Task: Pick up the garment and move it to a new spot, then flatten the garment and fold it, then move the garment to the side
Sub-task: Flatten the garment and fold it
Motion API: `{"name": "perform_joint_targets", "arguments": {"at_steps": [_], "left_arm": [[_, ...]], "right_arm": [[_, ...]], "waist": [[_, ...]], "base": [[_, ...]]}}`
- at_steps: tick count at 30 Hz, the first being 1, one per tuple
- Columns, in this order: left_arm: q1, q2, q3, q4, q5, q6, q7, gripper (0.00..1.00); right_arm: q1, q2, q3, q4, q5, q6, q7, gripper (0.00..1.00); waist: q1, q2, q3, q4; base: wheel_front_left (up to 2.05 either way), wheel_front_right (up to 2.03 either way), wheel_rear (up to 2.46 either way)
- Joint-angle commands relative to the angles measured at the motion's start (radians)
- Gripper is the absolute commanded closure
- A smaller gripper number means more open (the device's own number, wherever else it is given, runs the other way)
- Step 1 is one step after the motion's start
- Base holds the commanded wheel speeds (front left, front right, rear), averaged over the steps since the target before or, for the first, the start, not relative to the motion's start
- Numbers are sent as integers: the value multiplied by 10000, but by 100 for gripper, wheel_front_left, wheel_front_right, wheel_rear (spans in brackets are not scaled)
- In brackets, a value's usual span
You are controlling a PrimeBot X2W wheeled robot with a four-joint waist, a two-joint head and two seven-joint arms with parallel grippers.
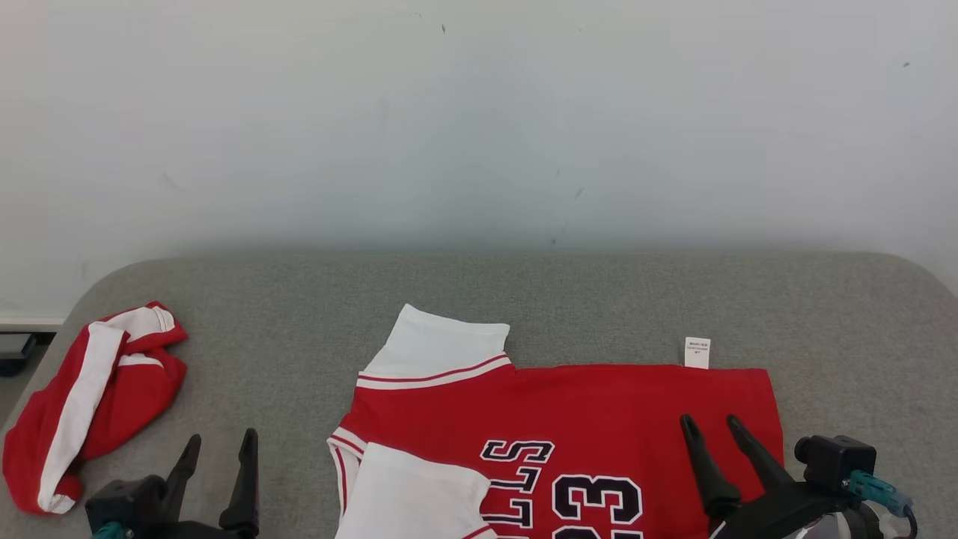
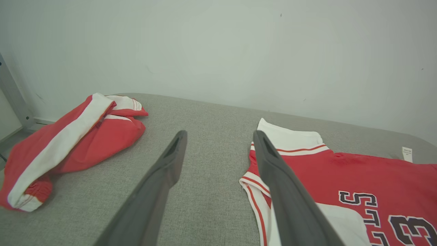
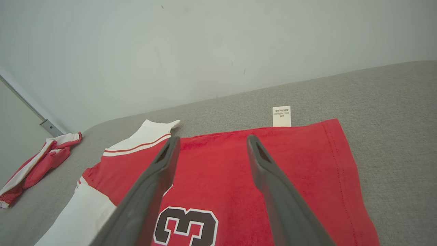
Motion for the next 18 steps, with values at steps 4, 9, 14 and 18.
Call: {"name": "perform_joint_targets", "arguments": {"at_steps": [4,9,14,18], "left_arm": [[134,-45,111,-55,-169,98,-114,0],[161,-41,174,-123,-243,162,-163,0],[201,-23,137,-227,-285,184,-97,0],[111,9,87,-300,-232,157,-124,0]], "right_arm": [[-78,-32,-98,66,-2,-12,-26,0],[-108,-21,-155,102,-52,-12,5,0],[-115,-12,-189,66,-79,-12,23,0],[-119,-8,-219,18,-81,-12,55,0]], "waist": [[0,0,111,79],[0,0,146,116],[0,0,224,112],[0,0,318,111]], "base": [[0,0,0],[0,0,0],[0,0,0],[0,0,0]]}}
